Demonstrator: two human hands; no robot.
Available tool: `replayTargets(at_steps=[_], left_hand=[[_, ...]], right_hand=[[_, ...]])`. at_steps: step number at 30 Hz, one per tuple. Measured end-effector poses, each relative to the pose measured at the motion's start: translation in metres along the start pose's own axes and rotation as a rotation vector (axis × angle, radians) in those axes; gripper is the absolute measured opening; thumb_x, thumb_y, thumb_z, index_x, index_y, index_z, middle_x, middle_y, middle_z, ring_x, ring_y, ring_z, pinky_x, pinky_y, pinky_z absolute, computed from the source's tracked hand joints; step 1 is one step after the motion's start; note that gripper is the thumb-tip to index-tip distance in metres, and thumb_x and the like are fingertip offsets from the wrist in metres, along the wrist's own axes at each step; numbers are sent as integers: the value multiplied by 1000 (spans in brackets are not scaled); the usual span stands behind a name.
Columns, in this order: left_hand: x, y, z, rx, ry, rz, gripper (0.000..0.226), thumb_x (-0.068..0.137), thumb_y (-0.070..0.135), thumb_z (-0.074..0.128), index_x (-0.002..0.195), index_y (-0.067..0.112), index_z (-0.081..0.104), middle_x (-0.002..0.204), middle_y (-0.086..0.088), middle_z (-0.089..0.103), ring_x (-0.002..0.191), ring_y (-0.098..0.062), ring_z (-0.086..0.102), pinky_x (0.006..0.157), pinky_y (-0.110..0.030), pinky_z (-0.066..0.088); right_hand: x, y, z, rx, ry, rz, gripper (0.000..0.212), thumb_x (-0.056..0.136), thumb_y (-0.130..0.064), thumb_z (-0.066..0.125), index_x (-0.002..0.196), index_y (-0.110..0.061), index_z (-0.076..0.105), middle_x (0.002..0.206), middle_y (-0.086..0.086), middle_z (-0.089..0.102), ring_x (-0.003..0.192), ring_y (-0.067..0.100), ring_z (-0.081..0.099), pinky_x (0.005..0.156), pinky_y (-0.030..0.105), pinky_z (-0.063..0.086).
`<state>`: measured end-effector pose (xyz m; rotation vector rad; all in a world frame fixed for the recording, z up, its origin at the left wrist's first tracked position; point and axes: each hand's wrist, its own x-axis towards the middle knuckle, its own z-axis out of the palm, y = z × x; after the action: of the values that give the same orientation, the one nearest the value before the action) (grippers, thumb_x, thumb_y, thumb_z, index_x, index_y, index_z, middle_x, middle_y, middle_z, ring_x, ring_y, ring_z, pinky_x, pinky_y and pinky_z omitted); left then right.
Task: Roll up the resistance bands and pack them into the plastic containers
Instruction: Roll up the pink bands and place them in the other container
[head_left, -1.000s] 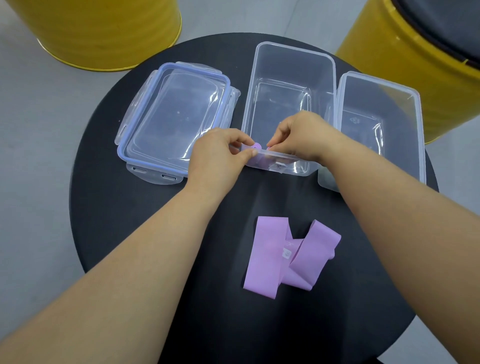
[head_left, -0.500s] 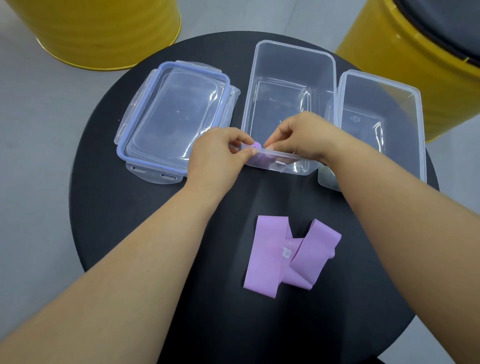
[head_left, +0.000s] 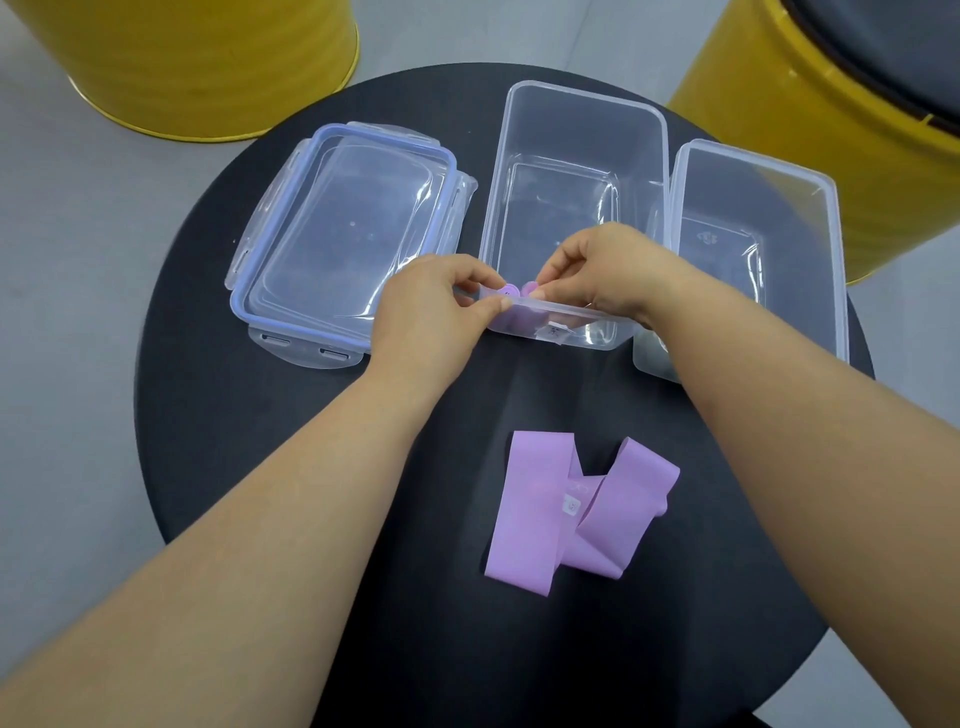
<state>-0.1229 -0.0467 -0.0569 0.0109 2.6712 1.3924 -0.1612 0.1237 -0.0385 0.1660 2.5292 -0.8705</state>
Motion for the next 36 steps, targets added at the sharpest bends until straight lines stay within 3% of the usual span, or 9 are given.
replayTargets(at_steps=[3,7,13,23,28,32,36], left_hand=[[0,-1,0,-1,0,-1,7,80,36,72,80,31,67,91,2,66,79,-12,63,69,-19,42],[1,-1,0,1,-1,-3,6,79,35,71,79,32,66,91,3,65,78,-12,62,69,-22,43],[1,-1,1,19,5,7,5,80,34,71,82,32,67,92,3,66,80,-13,61,71,-23,45],[-1,0,-1,-1,26,-21,37,81,31,71,117,32,62,90,8,67,87,-11,62,82,-27,49],[-2,2,-2,2,48,-33,33,80,31,72,111,30,62,86,10,66,87,-12,63,85,-34,52],[-2,4,-2,14,61,-30,26,78,31,73,102,28,63,84,10,64,85,-13,63,83,-35,53],[-2,5,-3,46,65,-27,22,79,31,72,99,27,63,86,11,64,84,-12,63,80,-32,52]], right_hand=[[0,1,1,-7,21,-4,22,71,-35,80,76,-25,62,83,-6,63,77,10,59,67,22,48],[-2,0,0,-24,-8,-26,12,75,-31,76,77,-20,71,83,-4,67,80,12,61,76,27,51],[-5,-2,-2,-17,-24,-39,7,79,-28,73,77,-22,73,81,-7,66,76,8,58,72,23,48],[-6,-1,-2,-3,-17,-32,4,80,-24,72,78,-22,71,82,-7,65,78,10,59,73,25,48],[-7,-2,-2,-4,-14,-23,6,81,-25,70,80,-20,72,86,-7,66,84,12,60,78,27,50],[-7,-2,-2,-14,-10,-18,8,83,-28,69,81,-20,71,84,-9,64,81,11,58,70,23,47],[-9,-3,-4,3,-3,-19,12,84,-28,69,86,-16,70,84,-3,68,83,17,64,78,31,53]])
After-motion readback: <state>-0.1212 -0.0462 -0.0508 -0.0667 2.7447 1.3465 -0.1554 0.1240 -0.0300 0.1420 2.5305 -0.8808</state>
